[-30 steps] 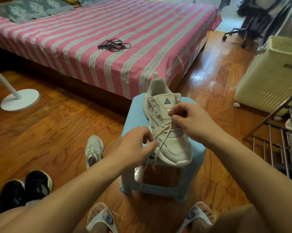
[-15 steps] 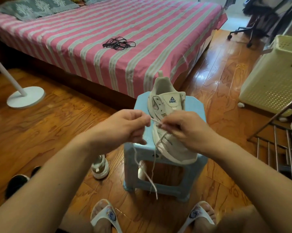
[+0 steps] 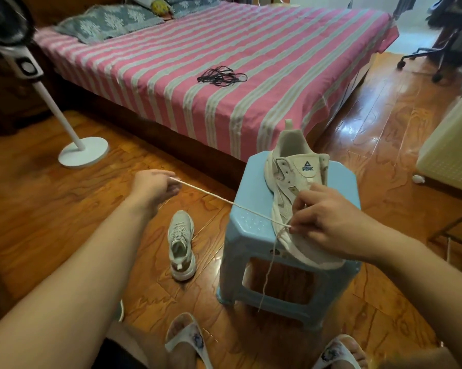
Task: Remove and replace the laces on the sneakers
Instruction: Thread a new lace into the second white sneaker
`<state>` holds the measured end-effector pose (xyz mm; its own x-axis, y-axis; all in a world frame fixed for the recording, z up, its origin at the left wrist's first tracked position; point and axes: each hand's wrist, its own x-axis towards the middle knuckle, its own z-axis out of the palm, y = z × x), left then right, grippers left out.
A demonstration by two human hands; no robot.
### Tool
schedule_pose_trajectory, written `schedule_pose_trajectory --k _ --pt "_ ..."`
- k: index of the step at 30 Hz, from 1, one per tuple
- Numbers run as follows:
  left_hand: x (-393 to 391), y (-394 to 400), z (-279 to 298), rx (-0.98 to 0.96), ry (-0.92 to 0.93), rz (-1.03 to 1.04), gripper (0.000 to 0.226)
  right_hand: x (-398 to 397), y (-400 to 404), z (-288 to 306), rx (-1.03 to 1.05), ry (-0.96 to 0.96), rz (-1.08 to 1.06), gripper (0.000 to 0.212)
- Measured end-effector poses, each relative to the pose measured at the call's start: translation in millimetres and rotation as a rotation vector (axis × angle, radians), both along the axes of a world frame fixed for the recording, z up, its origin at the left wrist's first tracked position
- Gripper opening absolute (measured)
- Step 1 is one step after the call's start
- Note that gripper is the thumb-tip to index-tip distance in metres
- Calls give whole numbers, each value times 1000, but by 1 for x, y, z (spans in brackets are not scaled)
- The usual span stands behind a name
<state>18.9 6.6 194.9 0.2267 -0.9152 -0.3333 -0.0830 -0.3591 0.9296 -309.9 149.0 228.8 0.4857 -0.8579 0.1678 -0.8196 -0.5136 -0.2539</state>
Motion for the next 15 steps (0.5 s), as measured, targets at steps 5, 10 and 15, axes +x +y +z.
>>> schedule_pose_trajectory --k 5,10,15 --pt "-20 -9 25 16 698 206 14 2 4 1 38 4 -39 20" --pt "-84 42 41 41 227 -476 22 -7 -8 11 -106 -375 -472 21" --pt "-134 78 33 -183 -62 -640 6 -14 -21 7 -46 -282 -537 16"
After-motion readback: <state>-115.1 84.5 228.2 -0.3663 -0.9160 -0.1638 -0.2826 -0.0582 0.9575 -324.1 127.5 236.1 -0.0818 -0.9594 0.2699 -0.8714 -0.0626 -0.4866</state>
